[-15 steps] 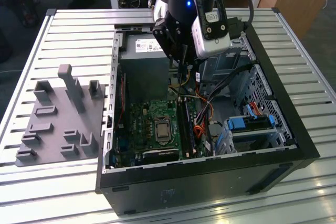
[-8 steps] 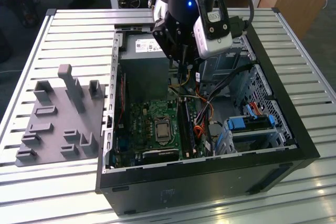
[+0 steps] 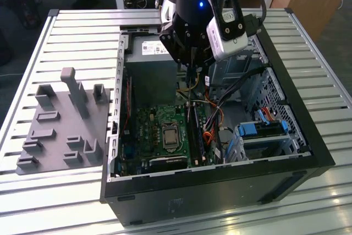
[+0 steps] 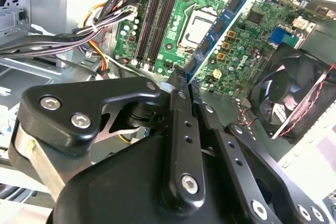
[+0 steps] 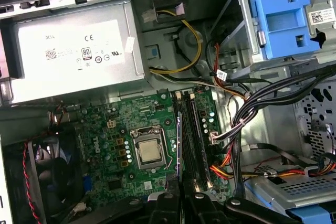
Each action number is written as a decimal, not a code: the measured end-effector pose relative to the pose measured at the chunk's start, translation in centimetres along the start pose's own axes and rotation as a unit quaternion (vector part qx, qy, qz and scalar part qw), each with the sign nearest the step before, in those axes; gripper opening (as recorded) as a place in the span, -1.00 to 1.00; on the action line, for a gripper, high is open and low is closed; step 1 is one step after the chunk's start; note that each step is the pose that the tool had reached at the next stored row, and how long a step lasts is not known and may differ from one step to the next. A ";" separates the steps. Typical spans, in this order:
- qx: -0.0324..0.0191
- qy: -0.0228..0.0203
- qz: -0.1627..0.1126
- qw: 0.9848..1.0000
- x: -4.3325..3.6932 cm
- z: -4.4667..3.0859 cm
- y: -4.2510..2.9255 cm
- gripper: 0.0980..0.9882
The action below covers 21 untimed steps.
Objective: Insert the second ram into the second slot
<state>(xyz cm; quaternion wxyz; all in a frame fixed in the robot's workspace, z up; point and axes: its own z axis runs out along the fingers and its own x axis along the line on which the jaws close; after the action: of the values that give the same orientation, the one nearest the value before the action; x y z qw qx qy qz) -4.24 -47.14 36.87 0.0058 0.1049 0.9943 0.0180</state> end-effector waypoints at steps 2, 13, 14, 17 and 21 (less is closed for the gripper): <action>0.000 0.000 0.000 1.000 0.00 0.00 0.00 -0.91; 0.000 0.000 -0.003 1.000 0.00 0.00 0.00 -0.91; 0.000 0.000 -0.004 1.000 0.00 0.00 0.00 -0.91; 0.000 0.000 -0.009 1.000 0.00 0.01 0.00 -0.91; 0.000 0.001 -0.020 1.000 0.00 0.03 0.00 -0.91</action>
<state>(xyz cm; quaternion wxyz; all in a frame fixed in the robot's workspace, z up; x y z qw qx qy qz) -4.24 -47.14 36.84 0.0055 0.0849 0.9962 0.0182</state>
